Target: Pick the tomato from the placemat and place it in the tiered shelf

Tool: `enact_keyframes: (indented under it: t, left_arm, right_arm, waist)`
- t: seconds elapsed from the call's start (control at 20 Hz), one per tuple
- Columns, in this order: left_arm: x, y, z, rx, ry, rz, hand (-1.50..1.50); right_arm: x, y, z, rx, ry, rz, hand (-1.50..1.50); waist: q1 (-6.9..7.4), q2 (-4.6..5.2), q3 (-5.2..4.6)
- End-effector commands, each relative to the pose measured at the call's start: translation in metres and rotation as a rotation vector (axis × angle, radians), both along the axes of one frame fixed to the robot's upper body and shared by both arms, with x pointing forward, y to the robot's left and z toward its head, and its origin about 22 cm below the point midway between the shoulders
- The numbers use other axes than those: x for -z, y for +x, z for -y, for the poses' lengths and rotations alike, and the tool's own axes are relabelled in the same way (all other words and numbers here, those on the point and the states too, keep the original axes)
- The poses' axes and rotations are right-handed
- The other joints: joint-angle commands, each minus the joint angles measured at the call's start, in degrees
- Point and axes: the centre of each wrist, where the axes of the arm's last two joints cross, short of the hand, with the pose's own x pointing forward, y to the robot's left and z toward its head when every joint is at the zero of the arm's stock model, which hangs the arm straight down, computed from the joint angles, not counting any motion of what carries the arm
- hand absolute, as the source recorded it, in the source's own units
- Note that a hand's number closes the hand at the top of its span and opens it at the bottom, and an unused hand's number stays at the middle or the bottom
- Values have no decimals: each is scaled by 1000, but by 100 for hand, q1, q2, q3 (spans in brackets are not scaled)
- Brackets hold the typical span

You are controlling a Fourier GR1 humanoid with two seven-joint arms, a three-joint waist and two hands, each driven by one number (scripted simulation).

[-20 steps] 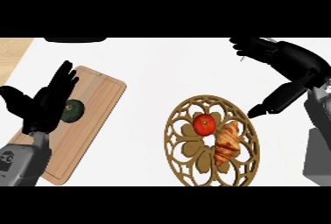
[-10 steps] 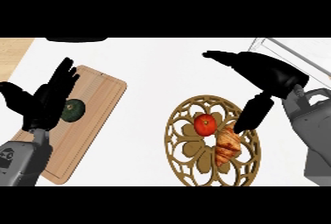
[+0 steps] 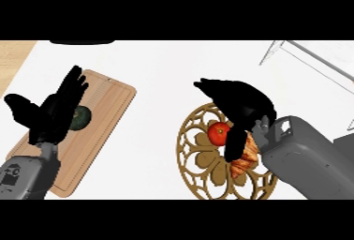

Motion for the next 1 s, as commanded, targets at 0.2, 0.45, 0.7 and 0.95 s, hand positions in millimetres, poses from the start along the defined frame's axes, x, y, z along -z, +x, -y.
enact_keyframes:
  t: [0.2,0.45,0.7,0.95]
  left_arm:
    - [8,-8,3,0,-7,11,0]
    - [-7,7,3,9,-15,-1,0]
    - [3,1,8,0,-9,3,0]
    - [4,10,-12,-13,-17,13,0]
  right_arm:
    - [19,-19,-11,36,-166,-5,-150]
    - [21,-15,-19,21,-186,1,-150]
    - [32,-38,-13,26,-224,-23,-150]
    - [63,-30,11,42,-210,-40,-150]
  waist:
    - [-16,3,2]
    - [-20,9,2]
    - [-40,1,2]
    - [-36,14,3]
